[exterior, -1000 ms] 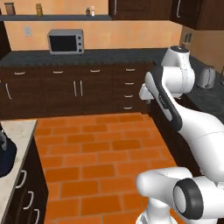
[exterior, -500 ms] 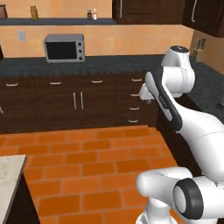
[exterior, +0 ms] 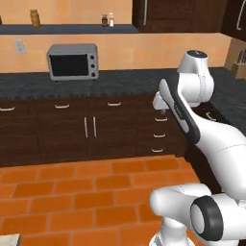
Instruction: Navigate to the microwave.
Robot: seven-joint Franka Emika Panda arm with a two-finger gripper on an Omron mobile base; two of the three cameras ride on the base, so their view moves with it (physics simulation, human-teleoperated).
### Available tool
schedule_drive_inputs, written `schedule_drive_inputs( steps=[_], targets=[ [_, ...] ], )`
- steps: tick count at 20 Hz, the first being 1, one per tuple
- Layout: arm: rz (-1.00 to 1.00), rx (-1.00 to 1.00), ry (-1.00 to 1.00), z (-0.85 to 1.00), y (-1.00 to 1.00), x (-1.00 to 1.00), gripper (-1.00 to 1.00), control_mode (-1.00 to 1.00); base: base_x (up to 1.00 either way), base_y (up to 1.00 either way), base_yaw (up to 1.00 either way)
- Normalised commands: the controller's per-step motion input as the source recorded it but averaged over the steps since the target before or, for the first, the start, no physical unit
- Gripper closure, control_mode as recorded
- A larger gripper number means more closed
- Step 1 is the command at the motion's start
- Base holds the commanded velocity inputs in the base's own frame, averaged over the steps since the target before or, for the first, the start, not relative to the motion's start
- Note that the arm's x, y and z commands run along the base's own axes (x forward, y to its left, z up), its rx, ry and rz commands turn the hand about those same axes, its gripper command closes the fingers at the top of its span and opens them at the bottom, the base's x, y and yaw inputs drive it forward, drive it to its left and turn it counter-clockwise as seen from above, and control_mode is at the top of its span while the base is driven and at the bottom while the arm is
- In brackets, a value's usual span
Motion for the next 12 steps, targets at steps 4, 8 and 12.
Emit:
schedule_drive_inputs(
  steps=[4,8,12],
  targets=[
    [0.0,0.0,0.0,0.0,0.0,0.0,-1.0,1.0,1.0,0.08,0.0],
    [0.0,0.0,0.0,0.0,0.0,0.0,-1.0,1.0,1.0,0.0,0.0],
    [0.0,0.0,0.0,0.0,0.0,0.0,-1.0,1.0,1.0,0.0,0.0]
  ],
)
